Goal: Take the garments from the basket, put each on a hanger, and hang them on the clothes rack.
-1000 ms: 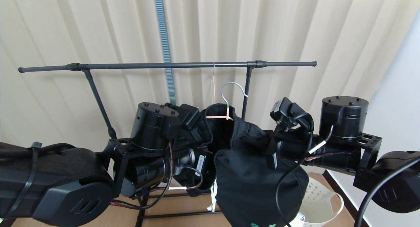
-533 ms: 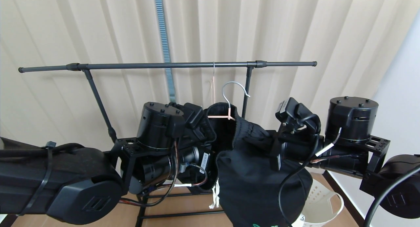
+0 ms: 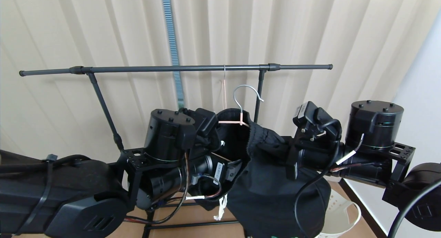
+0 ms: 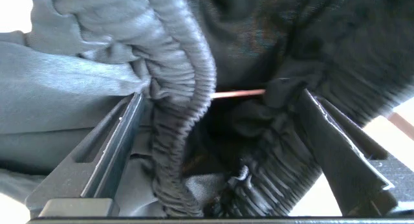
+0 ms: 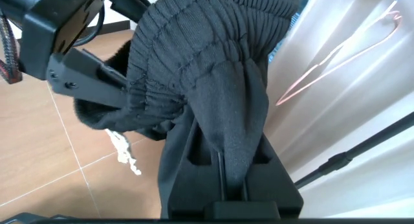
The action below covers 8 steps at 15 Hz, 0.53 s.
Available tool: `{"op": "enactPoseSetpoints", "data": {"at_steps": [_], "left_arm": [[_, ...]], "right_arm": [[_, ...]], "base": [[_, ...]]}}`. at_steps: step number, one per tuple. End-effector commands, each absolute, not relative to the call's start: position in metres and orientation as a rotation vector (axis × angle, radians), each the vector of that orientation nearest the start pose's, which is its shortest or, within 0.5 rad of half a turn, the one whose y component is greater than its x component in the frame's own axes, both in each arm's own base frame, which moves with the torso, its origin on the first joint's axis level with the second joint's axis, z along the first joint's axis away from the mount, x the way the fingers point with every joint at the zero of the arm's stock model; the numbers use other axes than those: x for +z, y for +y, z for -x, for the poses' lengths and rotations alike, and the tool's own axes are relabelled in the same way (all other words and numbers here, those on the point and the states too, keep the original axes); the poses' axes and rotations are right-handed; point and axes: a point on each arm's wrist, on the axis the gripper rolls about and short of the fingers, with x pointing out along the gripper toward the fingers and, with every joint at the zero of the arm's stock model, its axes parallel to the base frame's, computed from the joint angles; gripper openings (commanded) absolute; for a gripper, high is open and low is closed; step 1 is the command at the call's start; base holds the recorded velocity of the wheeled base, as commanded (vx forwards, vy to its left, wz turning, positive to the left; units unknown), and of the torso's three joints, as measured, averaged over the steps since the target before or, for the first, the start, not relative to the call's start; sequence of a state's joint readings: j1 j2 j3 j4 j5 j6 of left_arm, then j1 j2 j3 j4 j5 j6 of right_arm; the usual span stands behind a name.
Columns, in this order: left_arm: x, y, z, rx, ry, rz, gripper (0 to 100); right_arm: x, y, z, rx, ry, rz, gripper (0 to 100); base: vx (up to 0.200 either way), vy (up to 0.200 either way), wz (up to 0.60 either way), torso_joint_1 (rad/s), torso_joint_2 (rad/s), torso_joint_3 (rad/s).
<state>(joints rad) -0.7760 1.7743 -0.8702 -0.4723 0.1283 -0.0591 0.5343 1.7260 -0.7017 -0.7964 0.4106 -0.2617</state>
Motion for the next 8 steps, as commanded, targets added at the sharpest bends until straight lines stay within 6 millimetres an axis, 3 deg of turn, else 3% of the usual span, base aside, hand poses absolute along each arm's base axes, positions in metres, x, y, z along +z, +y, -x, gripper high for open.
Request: {"op": "enactPoseSetpoints", "data": {"at_steps": [1,8], "left_arm": [[0.171,-0.216,-0.217,-0.647,0.385,-0.127,100],[0.185,-0.195,-0.192,-0.661,0.346,-0.115,100]], "right_arm": [[0.163,0.160,-0.255,0.968,0.112,0.255,0],[0.160,0.155,-0.259,1.002,0.120,0.242,0]], "base": [[0.000,0.000,0.00,0.000,0.00,0.000],[0.000,0.000,0.00,0.000,0.00,0.000]]}}
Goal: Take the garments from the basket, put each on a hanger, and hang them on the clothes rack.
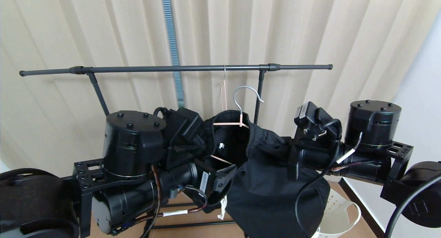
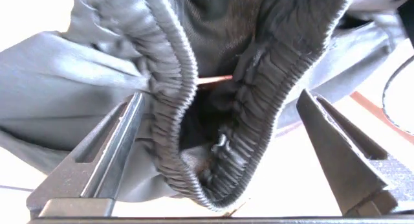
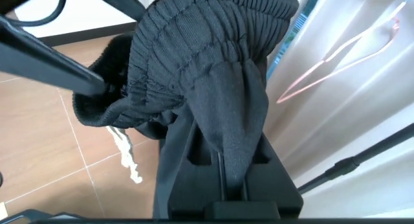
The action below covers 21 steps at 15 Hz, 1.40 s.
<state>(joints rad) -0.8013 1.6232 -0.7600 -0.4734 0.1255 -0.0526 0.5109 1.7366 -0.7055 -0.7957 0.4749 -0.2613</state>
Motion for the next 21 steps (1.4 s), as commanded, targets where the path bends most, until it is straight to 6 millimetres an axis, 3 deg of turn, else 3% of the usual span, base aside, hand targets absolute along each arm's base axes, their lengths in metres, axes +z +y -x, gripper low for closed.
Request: {"op": "enactPoseSetpoints", "data": {"at_steps": [1,4,7,8,13,17,21], "left_arm": [[0.190,-0.192,-0.189,-0.663,0.328,-0.108,100],[0.208,-0.175,-0.181,-0.659,0.253,-0.124,100],[0.229,-0.146,-0.189,-0.651,0.155,-0.193,100],[0.235,-0.130,-0.194,-0.681,0.170,-0.232,100],[0.256,-0.097,-0.212,-0.931,0.284,-0.304,100],[0.234,-0.107,-0.229,-1.080,0.334,-0.454,100],[0.212,-0.133,-0.238,-1.200,0.375,-0.488,100]], "right_arm": [[0.160,0.153,-0.259,1.019,0.121,0.239,0],[0.159,0.147,-0.261,1.051,0.120,0.228,0],[0.154,0.142,-0.260,1.105,0.115,0.248,0],[0.151,0.138,-0.260,1.141,0.109,0.254,0],[0.146,0.137,-0.255,1.253,0.116,0.228,0],[0.146,0.138,-0.251,1.304,0.111,0.217,0],[0.146,0.142,-0.246,1.334,0.108,0.216,0]], "base": [[0.000,0.000,0.00,0.000,0.00,0.000],[0.000,0.000,0.00,0.000,0.00,0.000],[0.000,0.000,0.00,0.000,0.00,0.000],[0.000,0.000,0.00,0.000,0.00,0.000],[0.000,0.000,0.00,0.000,0.00,0.000],[0.000,0.000,0.00,0.000,0.00,0.000],[0.000,0.000,0.00,0.000,0.00,0.000]]}}
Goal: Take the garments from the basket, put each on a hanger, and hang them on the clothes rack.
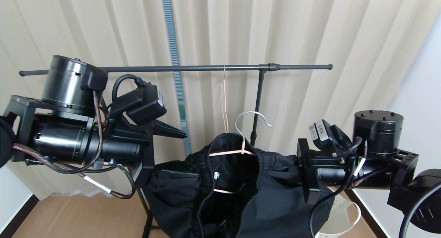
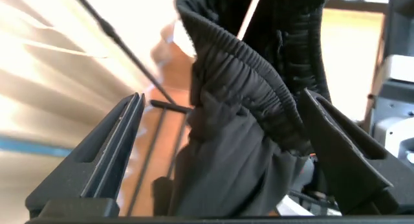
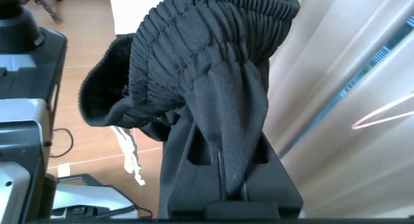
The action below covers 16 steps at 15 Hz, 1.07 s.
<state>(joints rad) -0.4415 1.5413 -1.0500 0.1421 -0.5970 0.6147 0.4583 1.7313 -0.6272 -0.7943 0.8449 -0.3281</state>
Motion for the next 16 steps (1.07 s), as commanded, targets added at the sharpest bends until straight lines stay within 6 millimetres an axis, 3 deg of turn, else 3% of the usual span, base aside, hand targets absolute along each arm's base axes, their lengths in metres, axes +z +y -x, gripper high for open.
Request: {"op": "enactPoseSetpoints", "data": {"at_steps": [1,10,11,16], "left_arm": [[0.207,-0.135,-0.242,-1.221,0.377,-0.494,100],[0.192,-0.150,-0.242,-1.336,0.402,-0.465,100],[0.191,-0.149,-0.241,-1.337,0.408,-0.464,0],[0.191,-0.148,-0.239,-1.335,0.408,-0.464,0]], "right_arm": [[0.145,0.143,-0.244,1.356,0.108,0.212,0],[0.154,0.148,-0.227,1.415,0.073,0.215,0],[0.155,0.148,-0.226,1.415,0.068,0.217,0],[0.154,0.148,-0.226,1.409,0.071,0.218,0]], "base": [[0.000,0.000,0.00,0.000,0.00,0.000],[0.000,0.000,0.00,0.000,0.00,0.000],[0.000,0.000,0.00,0.000,0.00,0.000],[0.000,0.000,0.00,0.000,0.00,0.000]]}}
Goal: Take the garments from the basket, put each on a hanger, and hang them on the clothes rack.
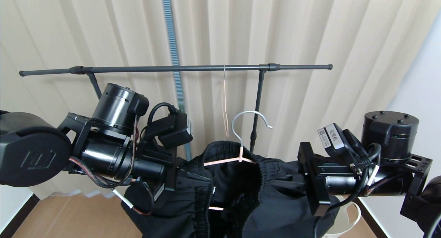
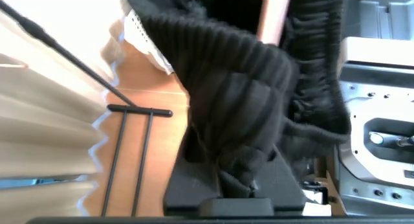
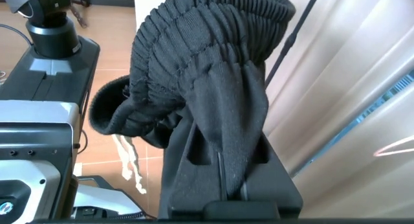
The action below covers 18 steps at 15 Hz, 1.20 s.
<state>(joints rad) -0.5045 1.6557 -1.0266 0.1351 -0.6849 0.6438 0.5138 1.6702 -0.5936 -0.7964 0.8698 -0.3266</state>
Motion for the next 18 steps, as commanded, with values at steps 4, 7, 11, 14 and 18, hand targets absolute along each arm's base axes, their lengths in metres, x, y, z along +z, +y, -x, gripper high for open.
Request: {"op": "enactPoseSetpoints", "data": {"at_steps": [4,7,11,14,18], "left_arm": [[0.193,-0.147,-0.237,-1.333,0.400,-0.465,0],[0.196,-0.145,-0.236,-1.326,0.390,-0.463,0],[0.197,-0.132,-0.234,-1.274,0.348,-0.450,0],[0.194,-0.118,-0.231,-1.222,0.339,-0.426,0],[0.197,-0.098,-0.224,-1.147,0.318,-0.405,0]], "right_arm": [[0.156,0.148,-0.228,1.405,0.067,0.217,0],[0.156,0.147,-0.228,1.400,0.068,0.218,100],[0.157,0.131,-0.238,1.329,0.067,0.218,100],[0.166,0.125,-0.236,1.310,0.034,0.224,100],[0.168,0.122,-0.238,1.296,0.031,0.225,100]], "base": [[0.000,0.000,0.00,0.000,0.00,0.000],[0.000,0.000,0.00,0.000,0.00,0.000],[0.000,0.000,0.00,0.000,0.00,0.000],[0.000,0.000,0.00,0.000,0.00,0.000],[0.000,0.000,0.00,0.000,0.00,0.000]]}}
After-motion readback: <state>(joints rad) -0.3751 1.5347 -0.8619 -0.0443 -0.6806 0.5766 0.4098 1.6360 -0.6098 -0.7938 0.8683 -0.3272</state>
